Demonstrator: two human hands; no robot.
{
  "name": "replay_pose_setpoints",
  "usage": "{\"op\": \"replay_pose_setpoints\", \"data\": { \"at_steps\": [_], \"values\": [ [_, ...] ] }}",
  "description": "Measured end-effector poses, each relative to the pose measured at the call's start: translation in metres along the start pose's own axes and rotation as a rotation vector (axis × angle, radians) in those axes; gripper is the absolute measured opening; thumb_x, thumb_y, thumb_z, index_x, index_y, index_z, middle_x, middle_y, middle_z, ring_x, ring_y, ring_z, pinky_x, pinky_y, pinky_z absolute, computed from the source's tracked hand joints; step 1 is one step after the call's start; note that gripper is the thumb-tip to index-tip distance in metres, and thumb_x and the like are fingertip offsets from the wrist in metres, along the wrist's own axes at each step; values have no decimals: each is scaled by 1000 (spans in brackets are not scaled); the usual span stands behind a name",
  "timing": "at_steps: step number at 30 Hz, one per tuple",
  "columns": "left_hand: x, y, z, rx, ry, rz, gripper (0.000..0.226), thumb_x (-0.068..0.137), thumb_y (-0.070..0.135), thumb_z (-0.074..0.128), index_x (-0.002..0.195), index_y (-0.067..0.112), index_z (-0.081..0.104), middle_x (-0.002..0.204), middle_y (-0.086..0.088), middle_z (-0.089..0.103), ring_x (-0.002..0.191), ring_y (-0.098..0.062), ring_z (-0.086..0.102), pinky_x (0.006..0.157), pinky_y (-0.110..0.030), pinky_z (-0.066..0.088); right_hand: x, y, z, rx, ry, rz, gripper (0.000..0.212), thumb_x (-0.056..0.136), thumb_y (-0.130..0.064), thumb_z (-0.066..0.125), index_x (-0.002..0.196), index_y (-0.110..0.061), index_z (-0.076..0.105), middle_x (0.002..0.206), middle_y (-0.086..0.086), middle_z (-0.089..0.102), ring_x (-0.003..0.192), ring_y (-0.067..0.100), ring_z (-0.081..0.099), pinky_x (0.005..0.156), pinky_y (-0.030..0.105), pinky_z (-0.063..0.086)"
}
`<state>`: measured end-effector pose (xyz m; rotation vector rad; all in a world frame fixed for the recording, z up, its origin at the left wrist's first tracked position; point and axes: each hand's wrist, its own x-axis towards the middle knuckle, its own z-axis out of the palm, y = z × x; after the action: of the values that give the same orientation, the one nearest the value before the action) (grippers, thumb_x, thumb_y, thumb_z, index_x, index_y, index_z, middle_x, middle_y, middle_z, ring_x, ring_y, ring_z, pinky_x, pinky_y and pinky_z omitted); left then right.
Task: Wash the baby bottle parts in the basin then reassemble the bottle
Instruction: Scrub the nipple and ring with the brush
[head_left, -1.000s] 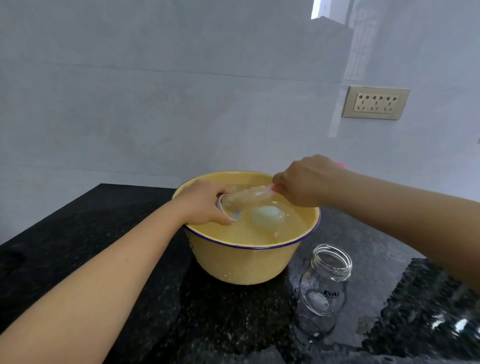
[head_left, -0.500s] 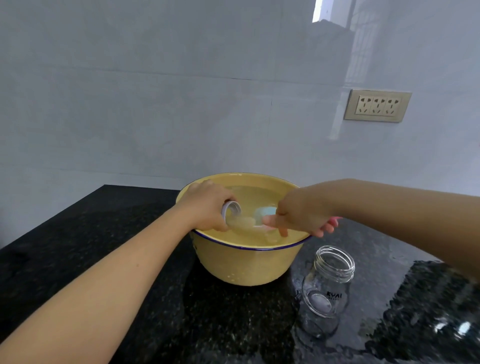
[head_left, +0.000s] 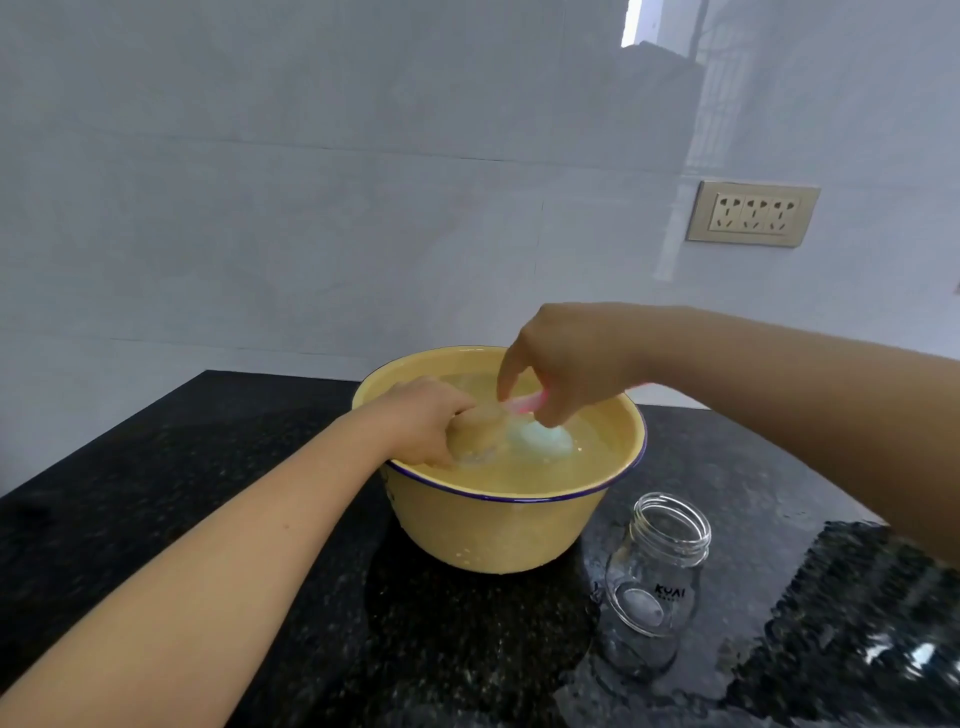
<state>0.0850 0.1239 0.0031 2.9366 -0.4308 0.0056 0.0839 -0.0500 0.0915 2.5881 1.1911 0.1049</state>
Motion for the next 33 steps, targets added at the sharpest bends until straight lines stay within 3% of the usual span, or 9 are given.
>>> {"op": "replay_pose_setpoints", "data": {
  "at_steps": [4, 6, 8, 12, 16, 19, 27, 33],
  "values": [
    [0, 1, 0, -34, -24, -18, 56, 55, 52, 60, 96, 15, 62, 95, -4, 65, 89, -26, 60, 79, -42, 53, -1, 10, 1, -62, 59, -24, 36, 86, -31, 61, 121, -38, 61, 67, -17, 39, 73, 10, 42, 60, 22, 33],
    [0, 1, 1, -37, -30, -29, 41, 65, 41, 65, 98, 16, 60, 92, -1, 62, 86, -24, 58, 74, -37, 50, -2, 14, 8, -47, 43, -13, 36, 90, -31, 56, 125, -39, 59, 76, -16, 51, 83, 14, 49, 69, 23, 36],
    [0, 0, 2, -39, -21, -36, 27, 75, 29, 67, 98, 16, 60, 87, 0, 60, 80, -20, 55, 67, -33, 45, -3, 18, 17, -38, 38, 2, 36, 92, -31, 53, 127, -41, 56, 98, -6, 63, 97, 18, 56, 74, 24, 39],
    [-1, 2, 1, -57, 1, -58, 40, 76, 51, 63, 95, 16, 60, 86, -2, 60, 76, -20, 53, 64, -34, 42, -8, 24, 32, -32, 60, 46, 38, 95, -33, 48, 130, -47, 50, 116, -2, 60, 109, 21, 56, 77, 25, 38],
    [0, 3, 0, -15, -30, -83, 42, 79, 46, 63, 112, 19, 59, 101, 4, 60, 89, -18, 56, 74, -30, 47, -12, 27, 43, -48, 38, 79, 38, 97, -34, 45, 133, -47, 47, 123, -1, 58, 114, 22, 54, 79, 24, 35],
    [1, 1, 1, 57, -41, -90, 54, 80, 43, 65, 129, 24, 54, 124, 6, 59, 108, -18, 56, 90, -36, 50, -15, 21, 46, -52, 0, 65, 39, 97, -31, 46, 134, -42, 48, 128, -4, 58, 117, 20, 52, 83, 23, 36],
    [3, 0, 2, 57, -48, -66, 59, 79, 13, 62, 135, 28, 50, 133, 5, 55, 118, -19, 52, 96, -36, 47, -14, 7, 43, 85, 53, 10, 37, 95, -29, 50, 132, -38, 52, 128, -8, 60, 118, 16, 52, 91, 24, 38],
    [1, 1, 3, -62, -45, -24, 49, 81, 36, 67, 128, 26, 57, 118, 5, 63, 107, -18, 57, 91, -34, 48, -16, 12, 53, 25, 129, 96, 40, 97, -33, 46, 135, -44, 45, 126, -1, 54, 120, 21, 51, 91, 30, 41]
  ]
}}
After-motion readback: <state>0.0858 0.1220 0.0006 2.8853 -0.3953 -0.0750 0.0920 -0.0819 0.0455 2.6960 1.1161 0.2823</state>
